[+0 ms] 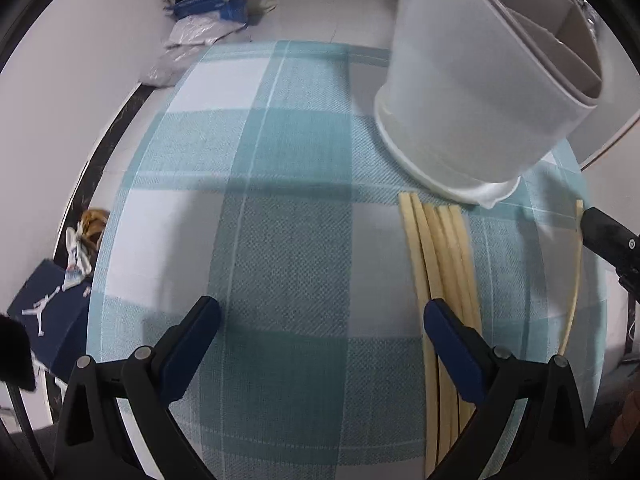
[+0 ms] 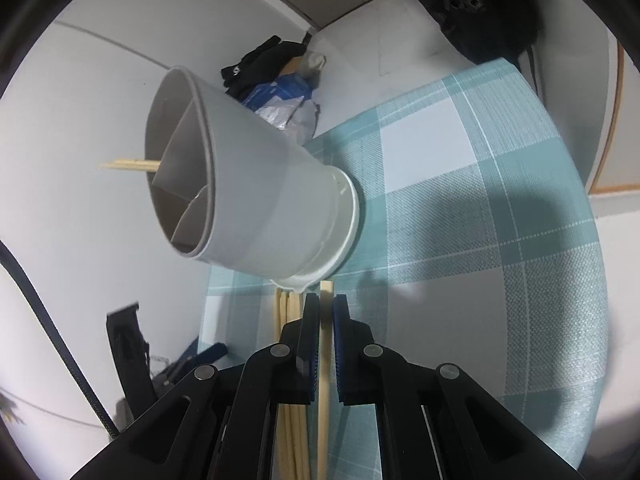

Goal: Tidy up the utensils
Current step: 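Lift the chopstick with the right gripper while the left gripper grasps another chopstick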

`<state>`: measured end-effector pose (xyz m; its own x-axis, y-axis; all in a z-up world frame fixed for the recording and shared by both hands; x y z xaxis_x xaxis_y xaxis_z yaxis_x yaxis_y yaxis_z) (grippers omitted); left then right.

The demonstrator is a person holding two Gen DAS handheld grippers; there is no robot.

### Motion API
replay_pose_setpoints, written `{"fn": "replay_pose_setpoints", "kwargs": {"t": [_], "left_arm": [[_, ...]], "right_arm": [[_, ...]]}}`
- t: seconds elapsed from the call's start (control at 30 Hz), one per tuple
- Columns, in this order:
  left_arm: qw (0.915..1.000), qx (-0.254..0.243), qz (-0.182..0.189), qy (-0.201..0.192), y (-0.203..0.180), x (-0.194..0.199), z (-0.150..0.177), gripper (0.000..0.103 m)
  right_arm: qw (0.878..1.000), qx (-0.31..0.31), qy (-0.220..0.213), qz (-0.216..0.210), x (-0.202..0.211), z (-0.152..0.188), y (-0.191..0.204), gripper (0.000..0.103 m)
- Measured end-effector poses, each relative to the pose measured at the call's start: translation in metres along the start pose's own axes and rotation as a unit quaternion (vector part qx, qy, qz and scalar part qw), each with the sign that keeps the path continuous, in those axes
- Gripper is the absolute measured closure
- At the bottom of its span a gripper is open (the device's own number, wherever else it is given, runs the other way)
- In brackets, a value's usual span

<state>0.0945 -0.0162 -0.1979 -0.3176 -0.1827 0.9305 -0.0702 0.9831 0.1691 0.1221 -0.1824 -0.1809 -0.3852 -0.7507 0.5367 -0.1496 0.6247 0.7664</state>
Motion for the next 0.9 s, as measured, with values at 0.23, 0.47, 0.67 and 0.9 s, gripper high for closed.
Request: {"fn": "replay_pose_setpoints", "kwargs": {"t": [0.23,0.47,0.67,0.9], "left_arm": [[0.9998,-0.016,-0.01,0.002,-0.012,-0.003,-0.005,0.003],[0.9993,-0.022,-0.008,-0.029,-0.015,-0.002,-0.02,0.026],[0.9984,-0.029,0.013,-0.047,-0.029,0.004,-0.025,0.08],[0.9978,0.015,0.056,-0.033,-0.024,0.002,-0.033,0.1]], "right_arm": [[1.0,0.021,0.0,0.004,-0.007,0.005,0.008,0.097],[0.999,0.046,0.004,0.01,-0.011,0.005,0.017,0.097],[0.998,0.054,0.005,0.014,-0.01,0.004,0.018,0.098],[0.997,0.079,0.005,0.023,-0.01,0.002,0.024,0.102]]}}
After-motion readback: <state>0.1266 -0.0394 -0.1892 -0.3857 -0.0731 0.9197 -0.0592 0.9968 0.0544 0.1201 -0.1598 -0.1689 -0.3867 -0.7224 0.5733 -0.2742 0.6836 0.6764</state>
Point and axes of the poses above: each gripper's, at about its wrist camera, not at the fingertips, and x roughly against the way its jaws point, y to its left, z to its underside, the point moved 8 cm from there along -x, roughly the way its jaws point, and after that the axes turned 13 degrees about -z, right-handed, at the moved point
